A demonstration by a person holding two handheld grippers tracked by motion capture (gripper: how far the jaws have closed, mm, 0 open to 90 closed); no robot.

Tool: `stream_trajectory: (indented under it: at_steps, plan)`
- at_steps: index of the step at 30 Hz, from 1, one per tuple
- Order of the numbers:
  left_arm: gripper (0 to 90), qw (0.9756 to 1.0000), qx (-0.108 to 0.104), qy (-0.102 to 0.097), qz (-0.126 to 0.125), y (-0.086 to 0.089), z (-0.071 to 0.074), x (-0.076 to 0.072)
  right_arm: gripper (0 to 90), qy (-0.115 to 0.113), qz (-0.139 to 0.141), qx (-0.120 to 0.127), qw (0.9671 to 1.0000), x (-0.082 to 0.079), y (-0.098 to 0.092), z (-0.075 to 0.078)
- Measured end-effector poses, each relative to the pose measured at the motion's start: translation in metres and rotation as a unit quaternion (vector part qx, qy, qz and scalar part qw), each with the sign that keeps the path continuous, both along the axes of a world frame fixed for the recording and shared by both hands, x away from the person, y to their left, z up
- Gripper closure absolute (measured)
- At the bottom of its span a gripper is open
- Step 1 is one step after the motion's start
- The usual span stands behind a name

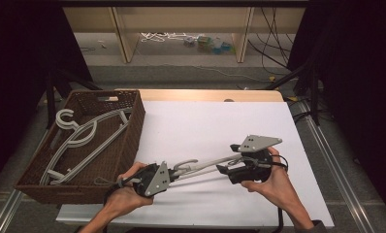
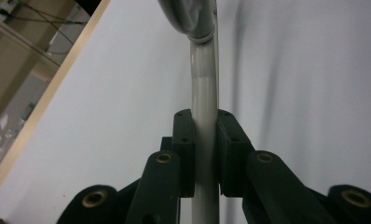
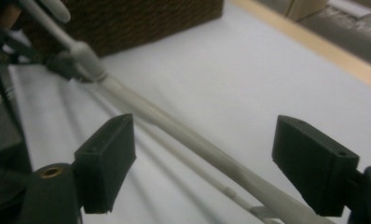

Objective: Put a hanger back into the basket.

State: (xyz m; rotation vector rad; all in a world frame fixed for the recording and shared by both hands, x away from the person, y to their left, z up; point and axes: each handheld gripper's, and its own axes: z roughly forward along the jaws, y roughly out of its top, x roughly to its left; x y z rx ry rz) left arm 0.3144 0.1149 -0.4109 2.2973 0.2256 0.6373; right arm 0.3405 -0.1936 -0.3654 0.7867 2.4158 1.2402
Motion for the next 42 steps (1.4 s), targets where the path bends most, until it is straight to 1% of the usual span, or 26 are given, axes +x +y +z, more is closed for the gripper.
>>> stream_trajectory:
  at_steps: [1, 3, 5, 6, 9, 12, 14, 17, 18, 22, 23, 24, 25, 27, 28, 29, 30, 31, 32, 34, 35, 36, 37, 38, 39, 42]
  plan:
    - [79.6, 0.9998, -0.014, 0.005, 0.008, 0.003, 0.002, 0.003, 17.4, -0.024, -0.015, 0.019, 0.9994, -0.001, -0.004, 0.001]
    - [79.6, 0.9990, -0.030, 0.025, 0.022, 0.007, 0.004, 0.007, 17.4, -0.037, -0.027, 0.039, 0.9982, -0.003, -0.007, 0.000]
    - [79.6, 0.9981, -0.039, 0.032, 0.034, 0.013, 0.006, 0.012, 17.4, -0.050, -0.038, 0.061, 0.9962, -0.008, -0.012, -0.001]
    - [79.6, 0.9971, -0.050, 0.042, 0.039, 0.015, 0.006, 0.015, 17.4, -0.061, -0.044, 0.068, 0.9948, -0.009, -0.013, -0.002]
    - [79.6, 0.9942, -0.070, 0.054, 0.060, 0.022, 0.009, 0.021, 16.7, -0.070, -0.056, 0.088, 0.9921, -0.016, -0.016, -0.007]
    - [79.6, 0.9896, -0.094, 0.075, 0.080, 0.028, 0.013, 0.026, 16.8, -0.078, -0.058, 0.086, 0.9916, -0.021, -0.019, -0.014]
    - [79.6, 0.9869, -0.106, 0.085, 0.087, 0.033, 0.016, 0.030, 16.6, -0.086, -0.066, 0.100, 0.9891, -0.024, -0.020, -0.020]
    - [79.6, 0.9792, -0.142, 0.108, 0.097, 0.040, 0.021, 0.036, 16.5, -0.090, -0.070, 0.100, 0.9884, -0.027, -0.023, -0.025]
    - [79.6, 0.9757, -0.158, 0.114, 0.101, 0.041, 0.023, 0.037, 16.5, -0.088, -0.069, 0.102, 0.9885, -0.027, -0.024, -0.027]
    - [79.6, 0.9655, -0.195, 0.132, 0.111, 0.049, 0.034, 0.043, 16.4, -0.080, -0.065, 0.101, 0.9895, -0.029, -0.025, -0.037]
    - [79.6, 0.9621, -0.205, 0.140, 0.113, 0.052, 0.037, 0.043, 16.4, -0.076, -0.067, 0.091, 0.9908, -0.031, -0.026, -0.038]
    - [79.6, 0.9580, -0.216, 0.147, 0.118, 0.055, 0.041, 0.043, 16.5, -0.071, -0.065, 0.092, 0.9911, -0.031, -0.026, -0.040]
    - [79.6, 0.9557, -0.225, 0.150, 0.118, 0.058, 0.045, 0.043, 16.4, -0.076, -0.069, 0.090, 0.9906, -0.031, -0.027, -0.041]
    - [79.6, 0.9482, -0.245, 0.162, 0.120, 0.064, 0.053, 0.043, 16.4, -0.075, -0.064, 0.095, 0.9906, -0.031, -0.028, -0.043]
    - [79.6, 0.9472, -0.248, 0.162, 0.123, 0.068, 0.057, 0.043, 16.4, -0.082, -0.070, 0.093, 0.9898, -0.032, -0.029, -0.043]
    - [79.6, 0.9472, -0.248, 0.162, 0.123, 0.068, 0.057, 0.043, 16.4, -0.077, -0.070, 0.096, 0.9899, -0.033, -0.029, -0.043]
    - [79.6, 0.9414, -0.264, 0.170, 0.124, 0.073, 0.066, 0.042, 16.4, -0.080, -0.075, 0.099, 0.9890, -0.033, -0.030, -0.044]
    - [79.6, 0.9390, -0.271, 0.172, 0.123, 0.076, 0.071, 0.041, 16.4, -0.076, -0.072, 0.100, 0.9895, -0.033, -0.031, -0.044]
    - [79.6, 0.9390, -0.271, 0.172, 0.123, 0.076, 0.071, 0.041, 16.4, -0.076, -0.072, 0.100, 0.9895, -0.033, -0.031, -0.044]
    - [79.6, 0.9401, -0.279, 0.158, 0.115, 0.083, 0.084, 0.042, 16.4, -0.083, -0.072, 0.108, 0.9881, -0.033, -0.030, -0.046]
    - [79.6, 0.9369, -0.285, 0.163, 0.120, 0.086, 0.089, 0.042, 16.4, -0.095, -0.070, 0.106, 0.9873, -0.032, -0.031, -0.046]
    - [79.6, 0.9369, -0.285, 0.163, 0.120, 0.086, 0.089, 0.042, 16.4, -0.095, -0.070, 0.106, 0.9873, -0.032, -0.031, -0.046]
    - [79.6, 0.9364, -0.288, 0.160, 0.122, 0.092, 0.098, 0.042, 16.4, -0.090, -0.071, 0.096, 0.9887, -0.034, -0.031, -0.046]
    - [79.6, 0.9364, -0.288, 0.160, 0.122, 0.092, 0.098, 0.042, 16.4, -0.090, -0.071, 0.096, 0.9887, -0.034, -0.031, -0.046]
    - [79.6, 0.9354, -0.293, 0.158, 0.119, 0.097, 0.106, 0.042, 16.4, -0.091, -0.073, 0.090, 0.9890, -0.035, -0.031, -0.047]
    - [79.6, 0.9370, -0.290, 0.152, 0.122, 0.103, 0.114, 0.042, 16.4, -0.091, -0.076, 0.092, 0.9886, -0.034, -0.031, -0.048]
